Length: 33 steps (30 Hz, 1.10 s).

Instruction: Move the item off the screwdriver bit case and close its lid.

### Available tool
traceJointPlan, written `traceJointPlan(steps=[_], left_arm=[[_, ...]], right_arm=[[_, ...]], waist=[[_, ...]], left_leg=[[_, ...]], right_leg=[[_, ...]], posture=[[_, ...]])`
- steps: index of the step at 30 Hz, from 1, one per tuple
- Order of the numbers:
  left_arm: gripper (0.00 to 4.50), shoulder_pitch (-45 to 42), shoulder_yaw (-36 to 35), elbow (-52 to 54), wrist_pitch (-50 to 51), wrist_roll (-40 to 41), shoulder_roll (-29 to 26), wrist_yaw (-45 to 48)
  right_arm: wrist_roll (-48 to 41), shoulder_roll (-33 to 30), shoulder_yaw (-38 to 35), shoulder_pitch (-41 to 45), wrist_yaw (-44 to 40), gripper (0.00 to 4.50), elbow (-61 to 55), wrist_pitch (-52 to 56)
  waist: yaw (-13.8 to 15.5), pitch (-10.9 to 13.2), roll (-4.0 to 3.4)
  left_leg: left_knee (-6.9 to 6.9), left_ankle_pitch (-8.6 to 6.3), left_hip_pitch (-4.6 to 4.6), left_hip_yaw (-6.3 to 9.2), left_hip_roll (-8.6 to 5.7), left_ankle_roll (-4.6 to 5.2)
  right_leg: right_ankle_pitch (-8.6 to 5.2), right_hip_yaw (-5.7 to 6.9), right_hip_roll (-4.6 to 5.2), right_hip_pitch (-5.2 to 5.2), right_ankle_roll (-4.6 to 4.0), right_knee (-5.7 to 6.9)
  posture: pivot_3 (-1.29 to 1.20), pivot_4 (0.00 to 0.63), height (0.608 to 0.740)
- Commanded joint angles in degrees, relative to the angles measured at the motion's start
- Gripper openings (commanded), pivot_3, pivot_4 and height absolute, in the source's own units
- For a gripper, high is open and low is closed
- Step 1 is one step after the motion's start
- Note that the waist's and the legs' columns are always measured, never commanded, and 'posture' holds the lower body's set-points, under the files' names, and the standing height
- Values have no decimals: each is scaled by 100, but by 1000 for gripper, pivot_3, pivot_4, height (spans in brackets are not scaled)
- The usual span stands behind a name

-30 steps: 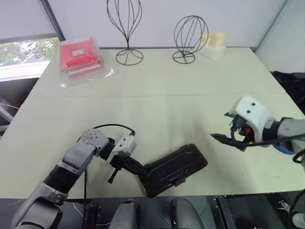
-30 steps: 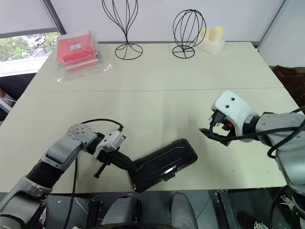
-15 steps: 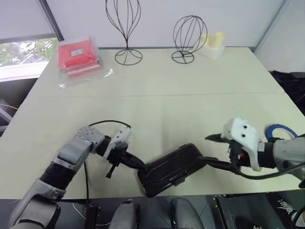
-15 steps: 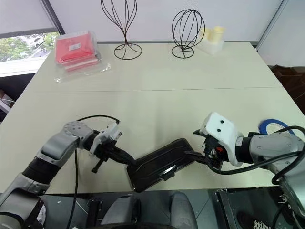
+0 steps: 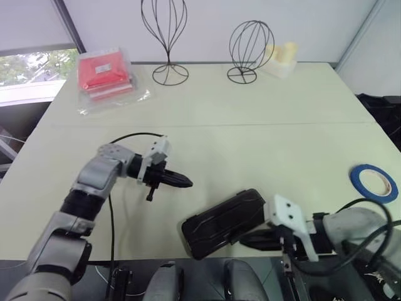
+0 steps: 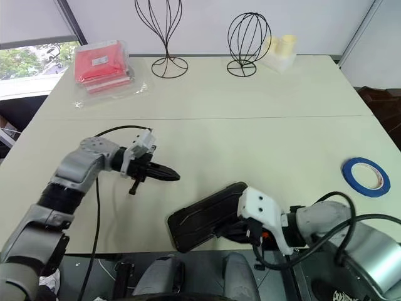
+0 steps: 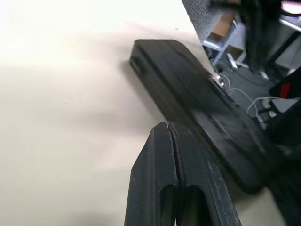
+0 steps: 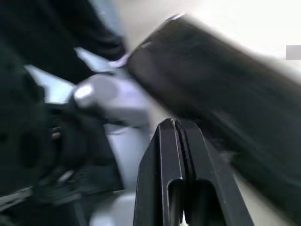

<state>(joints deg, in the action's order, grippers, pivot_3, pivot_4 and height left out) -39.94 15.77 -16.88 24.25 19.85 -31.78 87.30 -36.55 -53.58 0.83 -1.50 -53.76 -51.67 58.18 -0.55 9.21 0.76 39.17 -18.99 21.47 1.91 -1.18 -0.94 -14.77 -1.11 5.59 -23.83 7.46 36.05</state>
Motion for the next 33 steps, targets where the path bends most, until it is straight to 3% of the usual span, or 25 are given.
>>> traceJointPlan(steps=[1, 8, 20, 33], left_arm=[[0, -203, 158, -352, -338, -250, 209, 24], [0, -139, 425, -614, -798, -632, 697, -94], [0, 51, 698, -654, -1106, -920, 1210, -372], [0, 22, 947, -1555, -2246, -1644, 1666, -765]], right_arm=[[271, -88, 410, 17, 63, 16, 110, -386], [894, 15, 1164, 63, 425, 16, 494, -805], [1336, 9, 1187, -34, 637, 16, 942, -1205], [1710, 279, 1369, 458, 820, 16, 1539, -1510]], waist=[[-15, 0, 1], [0, 1, 2], [2, 1, 2], [1, -4, 9]], left_leg=[[0, 0, 0, 0, 0, 0], [2, 0, 3, 2, 1, 0], [2, 0, 2, 6, 1, 0], [5, 0, -30, 8, 2, 0]], right_leg=[[0, 1, -1, -1, 0, 0], [0, 0, -2, -4, 0, 0], [0, -1, -2, -3, 0, 1], [0, 5, -2, 36, 0, -3]], posture=[[0, 150, 740], [0, 150, 740], [0, 150, 740], [0, 150, 740]])
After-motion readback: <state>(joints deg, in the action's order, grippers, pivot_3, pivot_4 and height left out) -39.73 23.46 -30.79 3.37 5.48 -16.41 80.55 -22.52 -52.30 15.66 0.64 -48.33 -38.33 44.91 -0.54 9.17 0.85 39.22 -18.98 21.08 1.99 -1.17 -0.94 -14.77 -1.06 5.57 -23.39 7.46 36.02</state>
